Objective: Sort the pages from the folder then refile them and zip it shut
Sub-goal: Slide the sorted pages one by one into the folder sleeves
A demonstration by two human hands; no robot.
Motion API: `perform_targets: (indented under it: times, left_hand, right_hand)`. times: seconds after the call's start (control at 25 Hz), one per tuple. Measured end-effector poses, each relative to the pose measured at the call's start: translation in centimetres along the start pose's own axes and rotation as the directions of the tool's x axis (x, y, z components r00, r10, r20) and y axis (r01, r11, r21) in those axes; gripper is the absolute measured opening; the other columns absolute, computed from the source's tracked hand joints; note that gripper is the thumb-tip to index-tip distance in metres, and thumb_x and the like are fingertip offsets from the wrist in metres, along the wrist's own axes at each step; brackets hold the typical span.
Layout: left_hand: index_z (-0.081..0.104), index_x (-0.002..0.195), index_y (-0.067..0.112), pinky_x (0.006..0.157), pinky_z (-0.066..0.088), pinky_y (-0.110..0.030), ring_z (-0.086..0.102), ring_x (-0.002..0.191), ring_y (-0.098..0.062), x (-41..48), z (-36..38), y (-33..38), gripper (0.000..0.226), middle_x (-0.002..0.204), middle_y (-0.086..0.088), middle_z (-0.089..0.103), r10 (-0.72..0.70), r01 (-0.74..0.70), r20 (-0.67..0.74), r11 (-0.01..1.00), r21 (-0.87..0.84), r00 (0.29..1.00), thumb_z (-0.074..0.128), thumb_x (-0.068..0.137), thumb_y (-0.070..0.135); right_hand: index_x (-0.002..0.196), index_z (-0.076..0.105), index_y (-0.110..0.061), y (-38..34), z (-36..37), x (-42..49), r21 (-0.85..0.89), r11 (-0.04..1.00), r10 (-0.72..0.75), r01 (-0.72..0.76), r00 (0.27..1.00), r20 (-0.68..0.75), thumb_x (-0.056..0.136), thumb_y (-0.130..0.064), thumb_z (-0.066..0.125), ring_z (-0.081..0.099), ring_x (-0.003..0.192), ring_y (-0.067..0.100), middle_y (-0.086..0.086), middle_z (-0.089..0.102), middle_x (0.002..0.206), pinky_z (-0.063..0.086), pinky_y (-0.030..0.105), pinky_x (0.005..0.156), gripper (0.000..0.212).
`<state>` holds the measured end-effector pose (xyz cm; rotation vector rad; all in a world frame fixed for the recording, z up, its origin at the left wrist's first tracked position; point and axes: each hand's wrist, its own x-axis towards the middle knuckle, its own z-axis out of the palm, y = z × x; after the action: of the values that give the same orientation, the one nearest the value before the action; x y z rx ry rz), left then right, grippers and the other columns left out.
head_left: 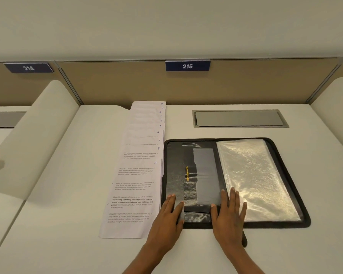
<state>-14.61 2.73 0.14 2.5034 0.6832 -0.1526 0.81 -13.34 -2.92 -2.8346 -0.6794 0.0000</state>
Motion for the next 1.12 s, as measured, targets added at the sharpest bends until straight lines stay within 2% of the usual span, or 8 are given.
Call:
perform_targets:
  times: [0.16, 0.32, 0.44, 0.6, 0.72, 0.8, 0.92, 1.12]
  left_hand:
    - [0.013, 0.166, 0.033, 0.131, 0.003, -0.035, -0.011, 0.159, -0.007, 0.1, -0.9, -1.8, 0.064, 0.173, 0.012, -0.007, 0.006, -0.004, -0.130, 1.000, 0.019, 0.992, 0.039, 0.109, 0.044]
    - [0.003, 0.165, 0.038, 0.123, -0.021, -0.028, -0.024, 0.154, -0.002, 0.4, -2.6, -4.7, 0.064, 0.170, 0.017, -0.016, -0.096, 0.094, -0.207, 0.995, -0.019, 0.974, 0.033, 0.110, 0.049]
    - [0.010, 0.166, 0.034, 0.129, -0.011, -0.037, -0.015, 0.158, -0.007, 0.6, -3.8, -8.0, 0.065, 0.172, 0.013, -0.008, -0.153, 0.143, -0.243, 0.988, -0.061, 0.958, 0.034, 0.108, 0.050]
    - [0.016, 0.166, 0.028, 0.131, -0.002, -0.041, 0.002, 0.161, -0.017, 0.5, -6.0, -11.7, 0.070, 0.174, 0.004, 0.004, -0.244, 0.216, -0.256, 0.967, -0.132, 0.935, 0.030, 0.103, 0.055]
    - [0.027, 0.163, 0.019, 0.128, 0.020, -0.045, 0.022, 0.156, -0.027, 0.2, -7.7, -13.9, 0.067, 0.170, -0.007, 0.024, -0.351, 0.313, -0.295, 0.935, -0.169, 0.889, 0.049, 0.105, 0.044]
    - [0.034, 0.159, 0.014, 0.119, 0.032, -0.047, 0.031, 0.146, -0.031, 0.0, -8.5, -15.0, 0.065, 0.160, -0.012, 0.036, -0.416, 0.381, -0.311, 0.909, -0.170, 0.855, 0.058, 0.103, 0.037]
    - [0.036, 0.157, 0.011, 0.110, 0.038, -0.045, 0.037, 0.135, -0.032, -0.1, -9.0, -16.3, 0.069, 0.149, -0.013, 0.042, -0.454, 0.420, -0.276, 0.891, -0.175, 0.847, 0.063, 0.100, 0.038]
    - [0.042, 0.151, 0.006, 0.104, 0.046, -0.042, 0.036, 0.132, -0.030, -0.1, -8.8, -16.8, 0.068, 0.146, -0.014, 0.040, -0.442, 0.396, -0.258, 0.894, -0.211, 0.859, 0.070, 0.097, 0.036]
  right_hand:
    - [0.153, 0.042, -0.014, -4.0, -0.5, 0.3, 0.063, 0.991, -0.115, 0.117, 0.993, -0.032, 0.102, -0.046, 0.031, 0.021, 0.156, 0.032, 0.015, 0.026, 0.166, 0.020, 0.055, 0.125, 0.061]
    - [0.152, 0.043, -0.016, -9.1, 0.2, 1.0, 0.112, 0.979, -0.170, 0.169, 0.985, 0.007, 0.105, -0.044, 0.040, 0.026, 0.154, 0.032, 0.013, 0.031, 0.165, 0.023, 0.053, 0.124, 0.055]
    - [0.151, 0.047, -0.016, -13.0, 0.9, 1.2, 0.140, 0.971, -0.203, 0.194, 0.978, 0.054, 0.103, -0.046, 0.049, 0.031, 0.152, 0.033, 0.012, 0.034, 0.164, 0.022, 0.050, 0.124, 0.056]
    - [0.155, 0.041, -0.022, -17.3, 1.3, 0.8, 0.217, 0.964, -0.183, 0.152, 0.975, 0.128, 0.103, -0.058, 0.034, 0.027, 0.154, 0.030, 0.004, 0.028, 0.167, 0.010, 0.042, 0.122, 0.063]
    - [0.150, 0.043, -0.023, -19.2, 1.6, 0.3, 0.323, 0.942, -0.158, 0.096, 0.973, 0.170, 0.103, -0.054, 0.046, 0.042, 0.143, 0.025, 0.003, 0.042, 0.157, 0.030, 0.042, 0.120, 0.057]
    - [0.145, 0.045, -0.024, -20.0, 1.5, 0.1, 0.416, 0.907, -0.154, 0.063, 0.970, 0.188, 0.103, -0.052, 0.049, 0.050, 0.129, 0.017, -0.001, 0.048, 0.146, 0.045, 0.037, 0.110, 0.051]
    - [0.141, 0.046, -0.025, -20.6, 1.8, 0.4, 0.452, 0.891, -0.080, -0.040, 0.967, 0.243, 0.101, -0.050, 0.053, 0.053, 0.119, 0.014, -0.002, 0.049, 0.138, 0.052, 0.034, 0.100, 0.047]
    - [0.123, 0.053, -0.025, -21.4, 1.9, 1.4, 0.477, 0.869, -0.009, -0.136, 0.957, 0.288, 0.098, -0.042, 0.065, 0.062, 0.102, 0.015, -0.005, 0.059, 0.121, 0.060, 0.036, 0.088, 0.032]
